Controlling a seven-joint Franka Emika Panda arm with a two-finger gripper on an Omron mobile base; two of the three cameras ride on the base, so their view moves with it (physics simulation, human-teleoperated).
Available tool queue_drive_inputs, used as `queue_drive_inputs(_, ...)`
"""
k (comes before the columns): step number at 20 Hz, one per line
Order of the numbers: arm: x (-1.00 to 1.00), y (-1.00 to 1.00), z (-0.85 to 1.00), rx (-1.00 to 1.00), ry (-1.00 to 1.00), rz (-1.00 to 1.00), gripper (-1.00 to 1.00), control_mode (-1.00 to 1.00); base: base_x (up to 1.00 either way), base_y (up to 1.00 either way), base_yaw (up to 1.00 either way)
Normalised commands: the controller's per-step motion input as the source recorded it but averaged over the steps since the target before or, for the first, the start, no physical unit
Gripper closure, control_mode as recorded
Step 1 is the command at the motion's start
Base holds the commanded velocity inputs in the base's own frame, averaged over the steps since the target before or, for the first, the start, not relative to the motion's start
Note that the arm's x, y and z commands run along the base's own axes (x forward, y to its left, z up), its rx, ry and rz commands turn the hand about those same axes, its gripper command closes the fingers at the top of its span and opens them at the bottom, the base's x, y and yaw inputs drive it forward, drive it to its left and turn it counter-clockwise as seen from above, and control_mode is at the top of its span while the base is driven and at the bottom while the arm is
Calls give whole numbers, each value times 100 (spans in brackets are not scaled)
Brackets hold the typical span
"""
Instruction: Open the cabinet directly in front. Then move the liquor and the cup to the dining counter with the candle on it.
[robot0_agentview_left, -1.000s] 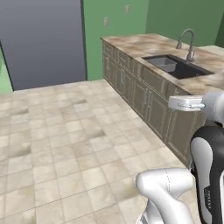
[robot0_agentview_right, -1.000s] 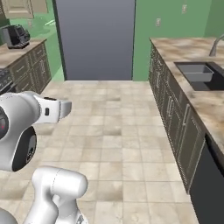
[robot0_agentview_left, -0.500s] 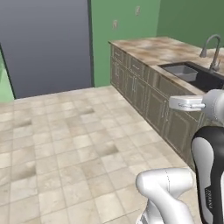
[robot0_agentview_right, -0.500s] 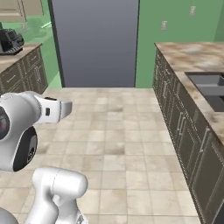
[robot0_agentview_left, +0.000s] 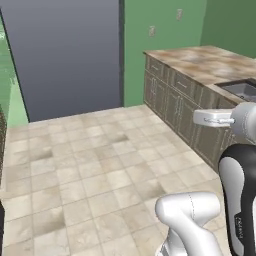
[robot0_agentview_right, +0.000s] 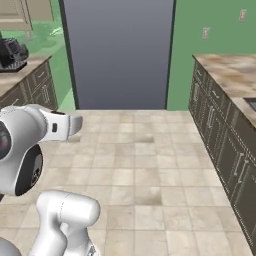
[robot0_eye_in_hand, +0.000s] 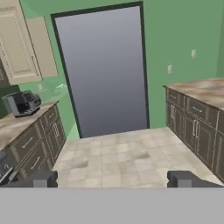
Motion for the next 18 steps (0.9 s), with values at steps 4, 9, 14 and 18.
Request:
queue_drive_inputs(4,0,0,0,0,0,0,-100,100,100,74,0)
queue_drive_inputs(9,0,0,0,0,0,0,-100,100,100,27,0)
queue_drive_inputs(14,0,0,0,0,0,0,-100,100,100,16,0)
queue_drive_inputs(18,0,0,0,0,0,0,-100,100,100,5,0)
